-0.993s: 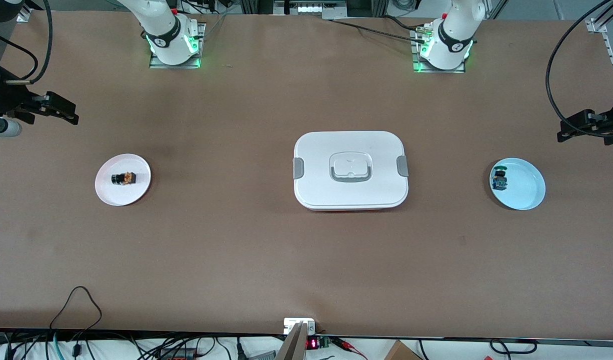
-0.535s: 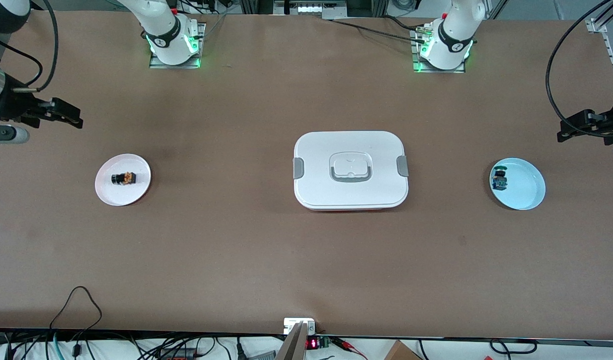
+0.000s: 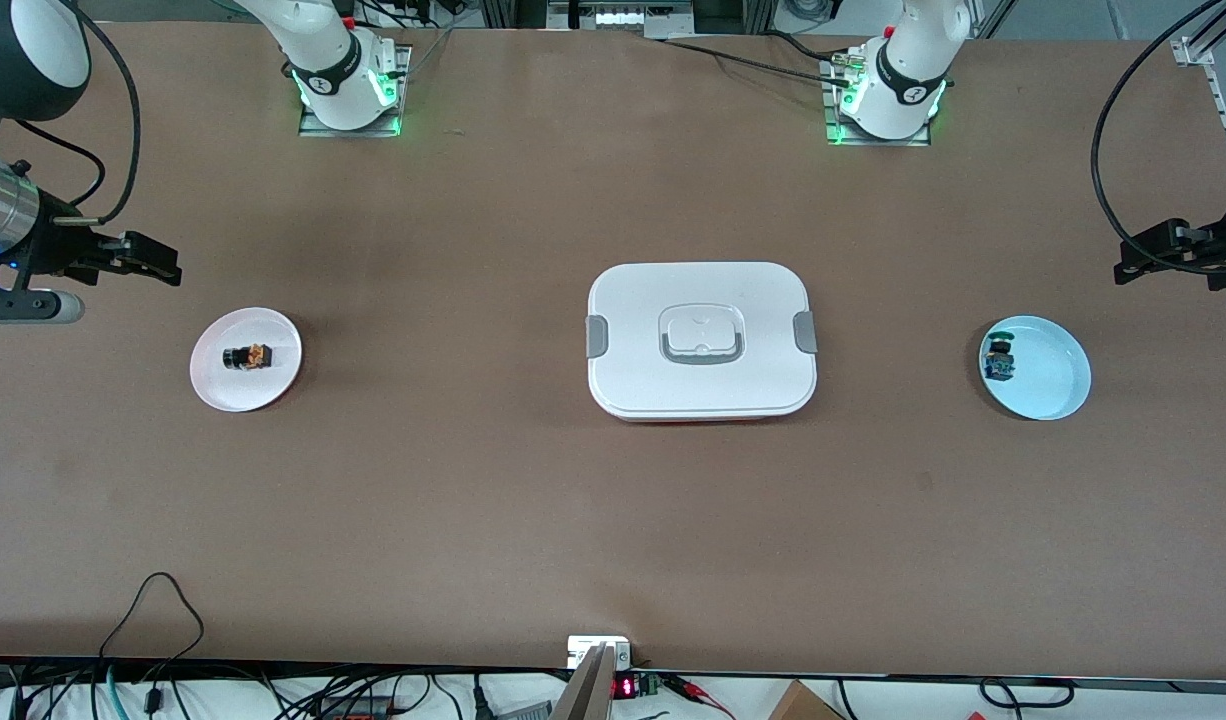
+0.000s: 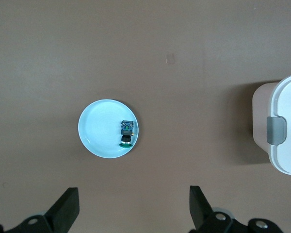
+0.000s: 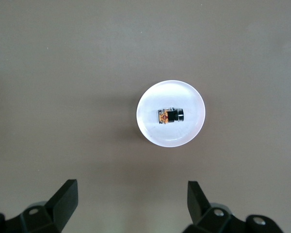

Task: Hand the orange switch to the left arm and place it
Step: 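Move the right gripper toward the orange switch on the white plate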

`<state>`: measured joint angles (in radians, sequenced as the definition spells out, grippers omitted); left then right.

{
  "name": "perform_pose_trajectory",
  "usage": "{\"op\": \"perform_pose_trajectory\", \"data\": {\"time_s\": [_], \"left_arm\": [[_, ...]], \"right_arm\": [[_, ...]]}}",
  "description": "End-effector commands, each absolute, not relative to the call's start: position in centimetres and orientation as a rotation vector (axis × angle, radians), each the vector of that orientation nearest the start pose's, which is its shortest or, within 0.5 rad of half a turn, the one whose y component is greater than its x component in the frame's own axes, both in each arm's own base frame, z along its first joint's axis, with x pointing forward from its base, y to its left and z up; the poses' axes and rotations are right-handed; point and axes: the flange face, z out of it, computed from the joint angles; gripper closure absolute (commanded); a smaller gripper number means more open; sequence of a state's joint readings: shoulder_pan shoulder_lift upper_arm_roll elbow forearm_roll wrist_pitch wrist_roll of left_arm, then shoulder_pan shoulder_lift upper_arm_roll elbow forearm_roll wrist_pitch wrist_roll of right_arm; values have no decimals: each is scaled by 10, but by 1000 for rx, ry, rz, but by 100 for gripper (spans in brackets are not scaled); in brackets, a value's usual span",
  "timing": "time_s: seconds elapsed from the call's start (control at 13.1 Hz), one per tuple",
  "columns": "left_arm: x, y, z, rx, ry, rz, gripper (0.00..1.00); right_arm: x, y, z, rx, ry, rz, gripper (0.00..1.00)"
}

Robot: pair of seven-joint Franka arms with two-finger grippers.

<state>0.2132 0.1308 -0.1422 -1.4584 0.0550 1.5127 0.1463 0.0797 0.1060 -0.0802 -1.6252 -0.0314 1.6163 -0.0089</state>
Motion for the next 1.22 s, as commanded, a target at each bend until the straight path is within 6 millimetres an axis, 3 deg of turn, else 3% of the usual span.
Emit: {"op": "perform_pose_trajectory", "data": {"time_s": [0.0,0.69,0.84,1.15], "left_arm": [[590,54,602,-3085,144,114,0],[590,54,602,-3085,144,114,0],[590,54,602,-3085,144,114,0],[590,54,603,-3085,144,112,0]], "right_arm": [[590,1,531,-3165,-8,208,0],[619,8,471,-3177,-52,246,0],[621,8,467,-3177,-77,249,0],[627,4,430,-3160,-266,238,0]]}}
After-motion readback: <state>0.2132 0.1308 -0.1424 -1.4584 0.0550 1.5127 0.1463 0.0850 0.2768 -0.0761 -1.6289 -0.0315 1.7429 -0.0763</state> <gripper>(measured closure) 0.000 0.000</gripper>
